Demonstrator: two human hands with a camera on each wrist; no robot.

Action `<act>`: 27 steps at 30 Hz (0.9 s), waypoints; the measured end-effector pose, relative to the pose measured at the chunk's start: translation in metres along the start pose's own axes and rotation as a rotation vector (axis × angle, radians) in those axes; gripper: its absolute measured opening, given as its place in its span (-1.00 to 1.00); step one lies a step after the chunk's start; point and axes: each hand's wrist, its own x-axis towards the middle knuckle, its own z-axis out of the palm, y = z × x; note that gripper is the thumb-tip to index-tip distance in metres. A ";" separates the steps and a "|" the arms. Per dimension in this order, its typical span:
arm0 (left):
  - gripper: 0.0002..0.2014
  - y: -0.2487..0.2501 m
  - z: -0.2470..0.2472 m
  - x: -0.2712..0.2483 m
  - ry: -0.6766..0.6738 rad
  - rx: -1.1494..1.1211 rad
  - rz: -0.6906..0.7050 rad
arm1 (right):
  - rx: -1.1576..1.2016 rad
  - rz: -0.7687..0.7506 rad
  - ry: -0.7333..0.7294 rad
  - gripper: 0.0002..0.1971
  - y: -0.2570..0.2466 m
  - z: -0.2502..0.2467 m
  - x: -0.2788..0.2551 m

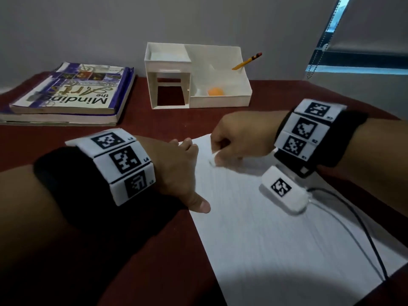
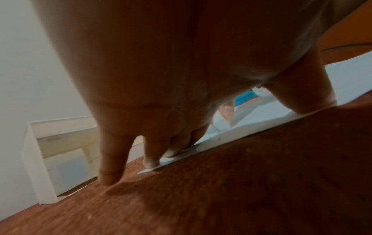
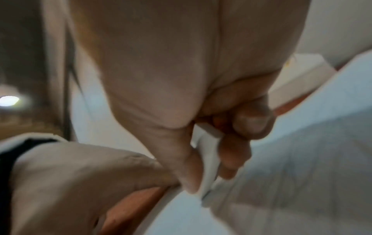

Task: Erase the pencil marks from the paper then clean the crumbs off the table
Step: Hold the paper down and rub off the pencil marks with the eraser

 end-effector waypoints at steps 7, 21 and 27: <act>0.37 -0.003 0.003 0.002 0.014 0.003 0.024 | 0.016 -0.075 -0.031 -0.81 -0.017 0.001 -0.004; 0.06 -0.013 0.001 -0.008 0.053 -0.009 0.002 | -0.073 -0.014 0.086 -0.83 -0.015 -0.003 0.014; 0.08 -0.011 0.002 -0.008 0.049 0.002 -0.003 | -0.013 -0.058 -0.014 -0.81 -0.014 0.001 0.003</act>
